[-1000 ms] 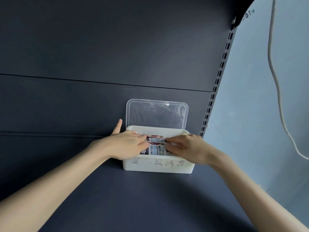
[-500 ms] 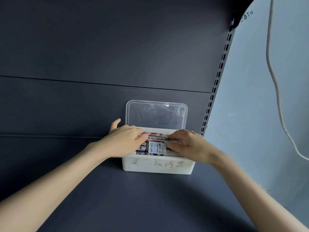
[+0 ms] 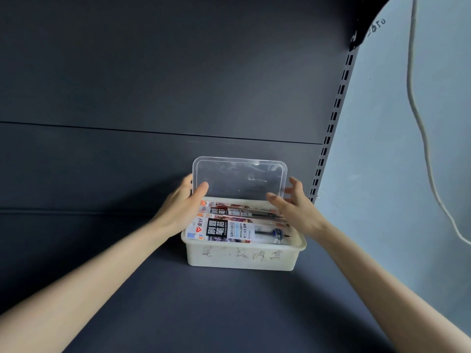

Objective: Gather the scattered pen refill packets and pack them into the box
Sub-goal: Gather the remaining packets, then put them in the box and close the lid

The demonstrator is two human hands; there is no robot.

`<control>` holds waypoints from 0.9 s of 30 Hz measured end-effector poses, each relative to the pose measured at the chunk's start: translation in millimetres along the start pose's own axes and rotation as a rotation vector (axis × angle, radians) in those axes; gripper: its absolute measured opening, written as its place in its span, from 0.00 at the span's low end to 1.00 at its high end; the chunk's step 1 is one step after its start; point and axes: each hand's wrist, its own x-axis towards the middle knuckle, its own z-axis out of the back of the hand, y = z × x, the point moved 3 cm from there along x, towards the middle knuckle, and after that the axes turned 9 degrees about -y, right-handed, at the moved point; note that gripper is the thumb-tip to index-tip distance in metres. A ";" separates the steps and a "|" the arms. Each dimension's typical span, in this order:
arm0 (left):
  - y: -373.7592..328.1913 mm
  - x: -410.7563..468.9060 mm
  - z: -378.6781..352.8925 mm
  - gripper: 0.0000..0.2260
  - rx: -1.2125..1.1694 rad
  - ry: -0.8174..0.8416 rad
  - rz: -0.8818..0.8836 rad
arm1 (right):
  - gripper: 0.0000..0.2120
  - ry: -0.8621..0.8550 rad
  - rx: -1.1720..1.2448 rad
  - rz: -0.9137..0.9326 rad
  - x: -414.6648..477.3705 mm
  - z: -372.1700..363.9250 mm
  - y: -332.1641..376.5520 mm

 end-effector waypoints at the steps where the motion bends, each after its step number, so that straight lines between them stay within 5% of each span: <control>1: -1.7 -1.9 -0.2 0.24 -0.031 0.007 0.007 | 0.36 -0.004 0.052 -0.018 -0.5 0.1 1.4; 6: -10.9 -7.4 15.9 0.22 -0.220 -0.140 -0.086 | 0.37 -0.167 0.207 -0.049 -6.3 14.4 6.3; 9: -12.7 -18.5 24.2 0.22 -0.230 -0.132 -0.093 | 0.29 -0.175 0.262 -0.095 -17.9 21.7 2.9; 15: 1.5 -44.5 22.2 0.10 0.025 -0.075 -0.164 | 0.16 -0.193 -0.083 -0.022 -38.2 15.5 -3.3; 18: 3.0 -37.7 20.9 0.08 0.074 -0.053 -0.151 | 0.16 -0.143 -0.170 -0.003 -39.5 10.7 -4.0; 24: -12.4 -26.9 5.6 0.21 0.139 0.164 -0.084 | 0.21 0.046 -0.288 -0.025 -41.8 4.9 2.5; 27: -9.8 -29.1 -3.8 0.14 0.214 0.246 -0.071 | 0.19 0.081 -0.275 -0.036 -43.2 0.7 -0.5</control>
